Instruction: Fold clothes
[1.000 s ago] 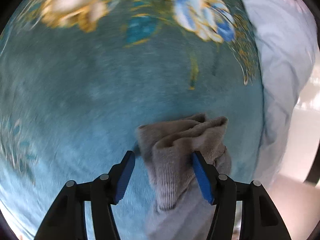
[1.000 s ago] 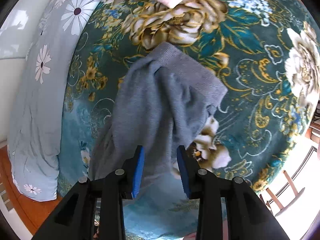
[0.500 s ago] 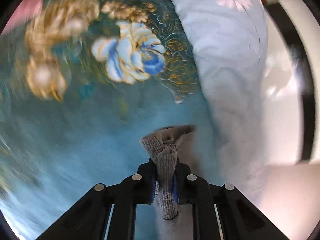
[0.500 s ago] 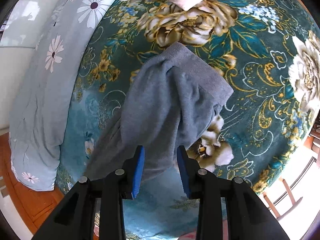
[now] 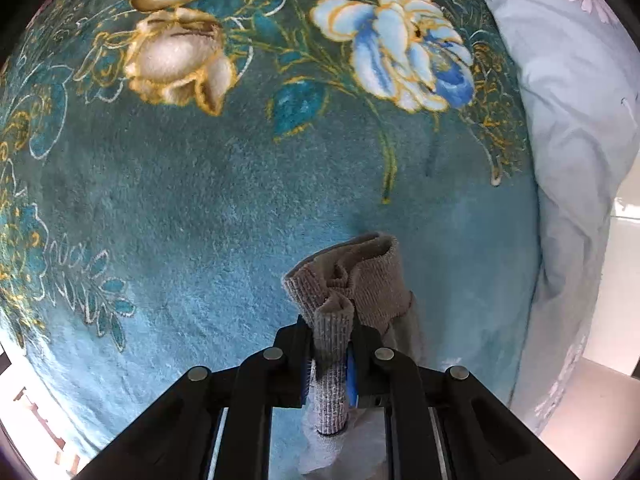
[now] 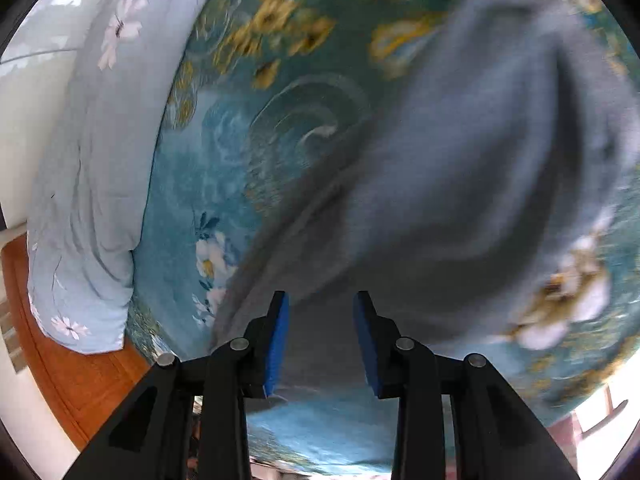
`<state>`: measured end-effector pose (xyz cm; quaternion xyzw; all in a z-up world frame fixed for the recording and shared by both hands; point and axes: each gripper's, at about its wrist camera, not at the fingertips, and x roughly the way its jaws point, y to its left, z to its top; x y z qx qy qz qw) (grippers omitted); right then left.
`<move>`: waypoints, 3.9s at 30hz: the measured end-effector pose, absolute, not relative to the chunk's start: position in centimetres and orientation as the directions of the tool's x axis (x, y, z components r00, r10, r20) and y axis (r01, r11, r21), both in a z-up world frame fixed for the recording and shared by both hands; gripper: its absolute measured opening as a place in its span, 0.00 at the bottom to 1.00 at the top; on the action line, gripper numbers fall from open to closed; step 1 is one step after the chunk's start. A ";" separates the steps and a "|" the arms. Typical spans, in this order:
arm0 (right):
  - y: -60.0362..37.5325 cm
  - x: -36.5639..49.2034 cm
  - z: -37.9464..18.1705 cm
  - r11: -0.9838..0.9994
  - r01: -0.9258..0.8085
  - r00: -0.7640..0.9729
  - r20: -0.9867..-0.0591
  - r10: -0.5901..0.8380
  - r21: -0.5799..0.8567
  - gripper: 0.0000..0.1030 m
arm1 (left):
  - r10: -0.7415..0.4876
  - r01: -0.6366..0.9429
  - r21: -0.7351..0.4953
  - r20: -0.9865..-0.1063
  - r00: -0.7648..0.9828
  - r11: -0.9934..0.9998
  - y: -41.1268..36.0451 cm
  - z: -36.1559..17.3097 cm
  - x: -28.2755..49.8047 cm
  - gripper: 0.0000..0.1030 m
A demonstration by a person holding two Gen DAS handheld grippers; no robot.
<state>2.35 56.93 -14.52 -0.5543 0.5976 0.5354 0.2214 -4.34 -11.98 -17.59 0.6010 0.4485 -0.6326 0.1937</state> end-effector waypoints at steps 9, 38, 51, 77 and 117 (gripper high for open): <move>55.2 -0.6 -19.4 -0.084 -0.983 -0.118 -0.907 -0.405 0.165 0.33 | 0.298 0.779 -0.328 -0.936 -0.190 -0.534 -12.6 -17.3 -6.2 0.14; 57.6 -2.4 -15.6 -0.218 -0.873 -0.332 -0.859 -0.390 0.437 0.24 | 0.282 0.792 -0.300 -0.945 -0.169 -0.532 -13.5 -18.5 -6.8 0.14; 62.6 12.4 -4.7 -0.234 -0.886 -0.346 -0.906 -0.246 0.401 0.27 | 0.104 0.795 -0.315 -0.946 -0.307 -0.518 -19.0 -9.3 -5.8 0.13; 59.5 31.4 2.1 -0.119 -0.921 -0.355 -0.925 -0.135 0.371 0.27 | 0.028 -0.392 0.081 -0.964 -0.264 -0.917 30.4 -8.2 5.0 0.14; 65.9 22.9 -17.9 -0.028 -0.826 -0.502 -0.758 -0.416 0.562 0.60 | 0.407 0.592 -0.494 -0.867 -0.286 -0.636 5.2 8.8 11.2 0.65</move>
